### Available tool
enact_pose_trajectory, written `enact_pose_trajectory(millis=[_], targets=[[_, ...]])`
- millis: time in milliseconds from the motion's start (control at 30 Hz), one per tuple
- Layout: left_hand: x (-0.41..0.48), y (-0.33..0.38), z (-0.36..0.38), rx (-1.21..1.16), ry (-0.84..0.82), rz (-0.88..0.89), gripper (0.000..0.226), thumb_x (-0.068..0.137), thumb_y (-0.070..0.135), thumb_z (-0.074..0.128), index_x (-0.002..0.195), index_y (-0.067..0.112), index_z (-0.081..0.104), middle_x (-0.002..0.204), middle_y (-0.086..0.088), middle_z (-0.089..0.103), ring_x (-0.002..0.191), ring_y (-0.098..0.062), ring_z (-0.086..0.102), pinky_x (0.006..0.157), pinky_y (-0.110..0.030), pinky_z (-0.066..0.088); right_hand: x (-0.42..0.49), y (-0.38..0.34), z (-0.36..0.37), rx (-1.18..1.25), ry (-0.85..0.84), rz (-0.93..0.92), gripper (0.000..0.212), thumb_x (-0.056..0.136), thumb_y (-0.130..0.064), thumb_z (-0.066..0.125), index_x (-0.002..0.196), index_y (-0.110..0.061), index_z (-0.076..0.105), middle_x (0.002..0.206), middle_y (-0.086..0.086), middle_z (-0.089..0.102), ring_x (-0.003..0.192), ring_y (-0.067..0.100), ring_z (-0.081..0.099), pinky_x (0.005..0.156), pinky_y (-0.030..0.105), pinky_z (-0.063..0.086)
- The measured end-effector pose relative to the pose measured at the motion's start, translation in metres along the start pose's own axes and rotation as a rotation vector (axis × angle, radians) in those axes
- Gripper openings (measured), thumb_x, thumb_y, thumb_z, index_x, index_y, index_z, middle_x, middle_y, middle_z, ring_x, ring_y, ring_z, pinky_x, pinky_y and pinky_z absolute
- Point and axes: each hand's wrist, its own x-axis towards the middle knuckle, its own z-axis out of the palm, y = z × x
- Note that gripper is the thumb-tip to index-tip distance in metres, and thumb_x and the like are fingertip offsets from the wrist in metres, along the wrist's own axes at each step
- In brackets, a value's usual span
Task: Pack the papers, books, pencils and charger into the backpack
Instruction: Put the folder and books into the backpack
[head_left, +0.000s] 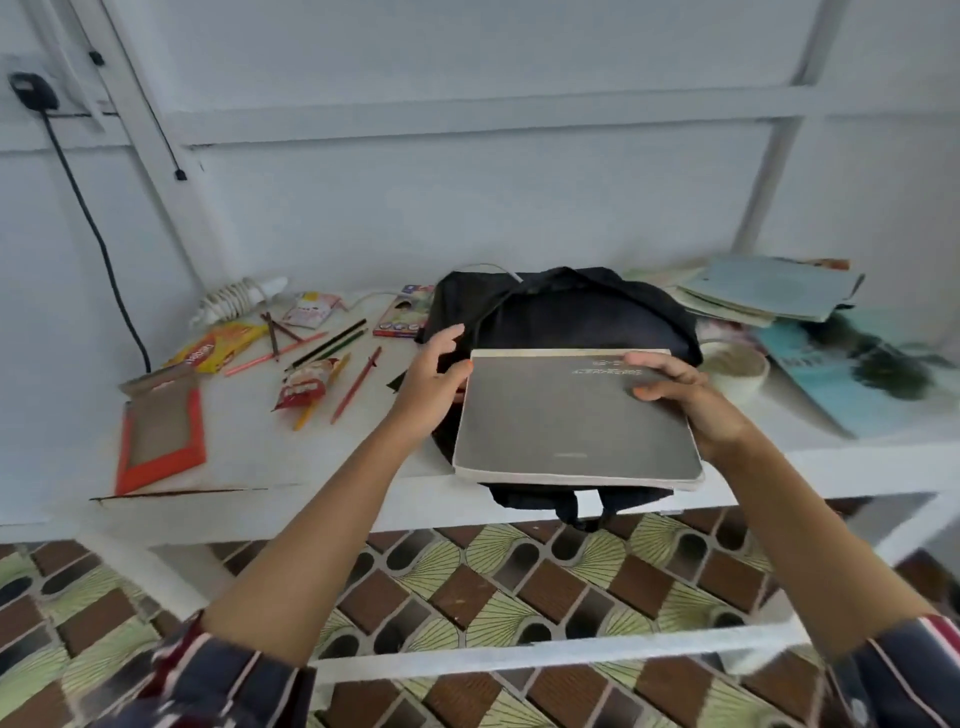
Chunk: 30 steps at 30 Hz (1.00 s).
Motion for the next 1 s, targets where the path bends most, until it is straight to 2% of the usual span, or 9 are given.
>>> enact_pose_trajectory(millis=[133, 200, 300, 433, 633, 733, 800, 900, 1000], targets=[[0.004, 0.011, 0.028, 0.429, -0.002, 0.264, 0.031, 0.087, -0.002, 0.051, 0.105, 0.016, 0.068, 0.126, -0.002, 0.046, 0.114, -0.014, 0.044, 0.087, -0.005, 0.028, -0.017, 0.006, -0.04, -0.1, 0.14, 0.087, 0.04, 0.078, 0.012, 0.044, 0.088, -0.022, 0.063, 0.081, 0.004, 0.062, 0.059, 0.012, 0.062, 0.052, 0.014, 0.051], [0.008, 0.012, 0.038, 0.619, -0.099, 0.352, 0.033, 0.086, -0.003, 0.051, 0.101, 0.018, 0.072, 0.138, -0.005, 0.04, 0.13, -0.019, 0.031, 0.099, -0.011, 0.02, -0.021, 0.009, -0.051, -0.089, 0.171, 0.119, 0.039, 0.079, 0.011, 0.042, 0.088, -0.021, 0.062, 0.082, 0.005, 0.061, 0.062, 0.015, 0.061, 0.052, 0.015, 0.051], [0.021, 0.011, 0.049, 0.858, -0.224, 0.432, 0.038, 0.087, 0.001, 0.05, 0.105, 0.027, 0.07, 0.152, -0.003, 0.024, 0.141, -0.022, 0.012, 0.116, -0.035, 0.01, -0.023, 0.013, -0.06, -0.09, 0.224, 0.151, 0.038, 0.079, 0.009, 0.043, 0.088, -0.023, 0.063, 0.08, 0.007, 0.062, 0.063, 0.017, 0.061, 0.055, 0.018, 0.051], [0.042, 0.01, 0.053, 0.94, -0.356, 0.355, 0.037, 0.088, 0.004, 0.05, 0.101, 0.032, 0.07, 0.156, -0.001, 0.014, 0.144, -0.021, 0.005, 0.117, -0.045, -0.006, -0.02, 0.014, -0.069, -0.128, 0.263, 0.188, 0.037, 0.08, 0.006, 0.045, 0.087, -0.024, 0.064, 0.081, 0.007, 0.063, 0.069, 0.022, 0.06, 0.06, 0.022, 0.051], [0.066, 0.004, 0.047, 0.968, -0.44, 0.32, 0.045, 0.09, 0.009, 0.052, 0.128, 0.032, 0.055, 0.156, 0.0, 0.017, 0.144, -0.021, 0.012, 0.116, -0.048, 0.001, -0.003, 0.005, -0.07, -0.075, 0.291, 0.18, 0.04, 0.081, 0.006, 0.042, 0.092, -0.025, 0.063, 0.083, 0.004, 0.063, 0.069, 0.019, 0.061, 0.057, 0.02, 0.052], [0.075, 0.014, 0.042, 0.831, -0.34, 0.386, 0.041, 0.088, 0.011, 0.054, 0.125, 0.029, 0.059, 0.145, -0.002, 0.039, 0.132, -0.022, 0.038, 0.112, -0.043, 0.024, 0.005, 0.006, -0.067, -0.018, 0.362, 0.135, 0.039, 0.08, 0.005, 0.044, 0.09, -0.027, 0.064, 0.082, 0.0, 0.063, 0.068, 0.014, 0.061, 0.054, 0.016, 0.051], [0.081, 0.024, 0.039, 0.779, -0.293, 0.406, 0.039, 0.088, 0.013, 0.055, 0.124, 0.027, 0.06, 0.142, -0.002, 0.044, 0.126, -0.022, 0.044, 0.107, -0.039, 0.032, 0.006, 0.008, -0.063, 0.033, 0.418, 0.092, 0.036, 0.08, 0.004, 0.045, 0.089, -0.026, 0.064, 0.083, -0.002, 0.063, 0.072, 0.014, 0.059, 0.052, 0.014, 0.05], [0.09, 0.04, 0.037, 0.741, -0.247, 0.403, 0.035, 0.09, 0.022, 0.056, 0.124, 0.029, 0.06, 0.144, -0.001, 0.042, 0.129, -0.021, 0.041, 0.11, -0.039, 0.029, 0.008, 0.011, -0.053, 0.219, 0.514, 0.037, 0.032, 0.081, 0.008, 0.046, 0.082, -0.021, 0.062, 0.081, -0.002, 0.061, 0.072, 0.016, 0.058, 0.053, 0.016, 0.051], [0.094, 0.048, 0.036, 0.718, -0.219, 0.408, 0.032, 0.09, 0.028, 0.056, 0.122, 0.029, 0.062, 0.143, 0.0, 0.043, 0.129, -0.019, 0.041, 0.11, -0.034, 0.028, 0.013, 0.015, -0.041, 0.363, 0.629, -0.059, 0.032, 0.08, 0.013, 0.049, 0.076, -0.017, 0.061, 0.086, -0.002, 0.059, 0.079, 0.016, 0.057, 0.064, 0.022, 0.053]])
